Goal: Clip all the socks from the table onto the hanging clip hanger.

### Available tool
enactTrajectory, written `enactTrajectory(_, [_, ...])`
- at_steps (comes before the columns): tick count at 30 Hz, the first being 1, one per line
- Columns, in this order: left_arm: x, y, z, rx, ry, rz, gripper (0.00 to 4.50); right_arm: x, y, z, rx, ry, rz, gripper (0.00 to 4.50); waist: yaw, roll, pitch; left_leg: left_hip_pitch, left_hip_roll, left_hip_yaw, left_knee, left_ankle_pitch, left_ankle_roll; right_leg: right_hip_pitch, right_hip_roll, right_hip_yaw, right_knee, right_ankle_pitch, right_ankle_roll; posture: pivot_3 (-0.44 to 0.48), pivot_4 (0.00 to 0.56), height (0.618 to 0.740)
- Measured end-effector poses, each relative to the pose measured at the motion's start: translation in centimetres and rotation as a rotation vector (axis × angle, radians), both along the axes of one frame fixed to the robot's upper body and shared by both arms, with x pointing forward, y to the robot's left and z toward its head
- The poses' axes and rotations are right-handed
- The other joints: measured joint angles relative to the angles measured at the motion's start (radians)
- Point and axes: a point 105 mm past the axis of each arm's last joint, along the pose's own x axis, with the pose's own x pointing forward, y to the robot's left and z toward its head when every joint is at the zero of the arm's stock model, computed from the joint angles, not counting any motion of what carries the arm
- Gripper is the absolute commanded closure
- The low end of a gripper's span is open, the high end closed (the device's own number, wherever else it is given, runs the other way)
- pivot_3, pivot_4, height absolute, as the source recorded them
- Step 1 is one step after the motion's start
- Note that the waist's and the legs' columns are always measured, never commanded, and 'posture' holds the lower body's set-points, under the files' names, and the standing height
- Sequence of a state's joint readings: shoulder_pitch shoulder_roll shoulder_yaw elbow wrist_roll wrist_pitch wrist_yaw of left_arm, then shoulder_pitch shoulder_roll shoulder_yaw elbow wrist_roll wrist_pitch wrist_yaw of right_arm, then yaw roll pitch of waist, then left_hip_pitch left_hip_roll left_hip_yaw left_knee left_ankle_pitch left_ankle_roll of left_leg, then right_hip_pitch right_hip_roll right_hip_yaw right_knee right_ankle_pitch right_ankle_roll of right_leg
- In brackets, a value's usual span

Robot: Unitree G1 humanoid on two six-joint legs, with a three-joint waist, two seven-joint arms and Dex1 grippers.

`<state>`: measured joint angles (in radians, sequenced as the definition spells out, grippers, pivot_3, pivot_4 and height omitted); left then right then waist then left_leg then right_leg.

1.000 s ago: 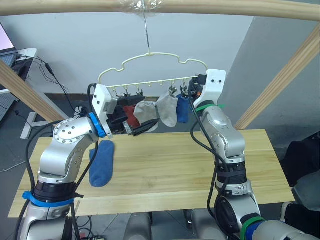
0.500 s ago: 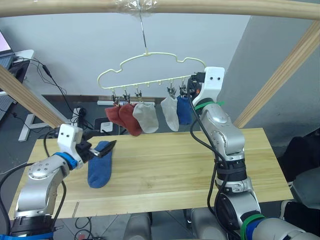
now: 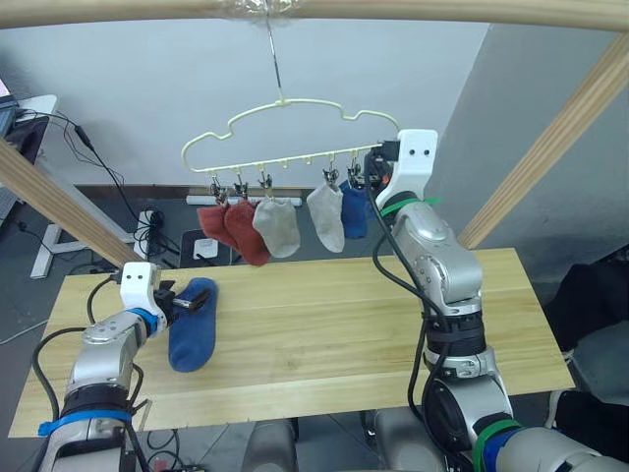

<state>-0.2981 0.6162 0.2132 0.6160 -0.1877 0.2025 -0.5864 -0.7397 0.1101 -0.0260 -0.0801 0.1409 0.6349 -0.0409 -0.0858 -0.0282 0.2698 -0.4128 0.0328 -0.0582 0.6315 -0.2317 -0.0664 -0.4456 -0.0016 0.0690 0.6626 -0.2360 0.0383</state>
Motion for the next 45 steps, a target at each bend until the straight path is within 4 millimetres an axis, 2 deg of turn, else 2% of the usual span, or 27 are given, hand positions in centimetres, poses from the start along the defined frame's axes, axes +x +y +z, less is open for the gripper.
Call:
enactTrajectory(3, [0.0, -0.4, -0.8, 0.002, 0.025, -0.004, 0.0, -0.1, 0.0, 0.0, 0.0, 0.002, 0.001, 4.49, 0.0, 0.0, 0.001, 0.0, 0.0, 0.0, 0.0, 0.0, 0.0, 0.0, 0.0, 0.0, 0.0, 0.0, 0.0, -0.078, 0.305, 0.735])
enactTrajectory(6, [0.1, -0.5, -0.9, 0.0, 0.035, -0.011, 0.58, -0.1, 0.1, 0.0, 0.001, 0.006, 0.002, 4.5, 0.0, 0.0, 0.001, 0.0, 0.0, 0.0, 0.0, 0.0, 0.0, 0.0, 0.0, 0.0, 0.0, 0.0, 0.0, -0.083, 0.304, 0.735])
enactTrajectory(15, [0.0, -0.7, -1.1, -0.026, 0.05, -0.032, 3.32, -0.2, 0.3, 0.1, 0.008, 0.004, 0.003, 4.5, -0.002, 0.001, 0.002, 0.001, 0.0, 0.0, 0.0, 0.0, 0.0, 0.0, 0.0, 0.0, 0.001, -0.001, 0.001, -0.085, 0.3, 0.735])
enactTrajectory(19, [0.0, -1.7, -0.9, -0.043, 0.045, -0.1, 4.48, -0.2, 0.4, 0.1, 0.01, 0.005, 0.001, 4.5, -0.002, 0.001, 0.002, 0.001, 0.0, 0.0, 0.0, 0.0, 0.0, 0.0, 0.0, 0.0, 0.001, -0.001, 0.001, -0.09, 0.3, 0.735])
enactTrajectory(21, [-0.1, -3.8, -0.6, -0.052, 0.031, -0.221, 4.48, -0.2, 0.3, 0.1, 0.011, 0.004, -0.004, 4.5, -0.001, 0.002, 0.002, 0.0, 0.0, 0.0, 0.0, 0.0, 0.0, 0.0, -0.001, 0.0, 0.0, -0.001, 0.001, -0.095, 0.297, 0.735])
enactTrajectory(23, [0.0, -7.7, 0.3, -0.098, -0.008, -0.384, 4.48, -0.2, 0.3, 0.1, 0.012, 0.005, -0.006, 4.5, 0.003, 0.002, 0.003, -0.002, -0.001, -0.001, 0.0, 0.0, 0.0, -0.001, -0.001, 0.0, 0.0, 0.001, -0.002, -0.095, 0.297, 0.735])
enactTrajectory(26, [0.5, -13.5, 4.0, -0.178, -0.116, -0.612, 4.48, -0.2, 0.3, 0.1, 0.01, 0.004, -0.006, 4.5, 0.003, -0.001, 0.005, -0.004, -0.001, -0.001, 0.0, 0.0, 0.0, -0.001, -0.001, -0.001, -0.001, 0.002, -0.003, -0.107, 0.293, 0.735])
enactTrajectory(30, [1.0, -18.6, 9.0, -0.213, -0.241, -0.809, 4.48, -0.2, 0.3, 0.2, 0.012, 0.0, -0.011, 4.5, -0.004, -0.001, 0.005, -0.003, -0.001, -0.001, 0.0, 0.0, 0.0, -0.001, -0.001, 0.0, 0.0, 0.002, -0.002, -0.118, 0.291, 0.735])
enactTrajectory(33, [0.7, -22.0, 10.5, -0.264, -0.28, -0.909, 4.48, -0.3, 0.3, 0.3, 0.013, -0.005, -0.011, 4.5, -0.01, -0.001, 0.005, -0.003, -0.001, -0.001, 0.0, 0.0, 0.0, -0.001, 0.0, 0.0, 0.0, 0.002, -0.002, -0.12, 0.291, 0.735])
enactTrajectory(38, [1.2, -26.6, 12.7, -0.328, -0.355, -0.99, 4.48, -0.3, 0.3, 0.5, 0.013, -0.01, -0.012, 4.5, -0.009, -0.002, 0.005, -0.004, -0.002, -0.001, 0.0, 0.0, 0.0, -0.001, -0.001, 0.0, 0.0, 0.002, -0.002, -0.125, 0.288, 0.735])
enactTrajectory(45, [4.0, -29.1, 12.8, -0.301, -0.407, -0.911, 4.48, -0.4, 0.3, 0.7, 0.015, -0.016, -0.013, 4.5, -0.014, -0.002, 0.006, -0.004, -0.002, -0.001, 0.0, 0.0, 0.0, -0.001, 0.0, 0.0, 0.0, 0.002, -0.002, -0.137, 0.286, 0.735])
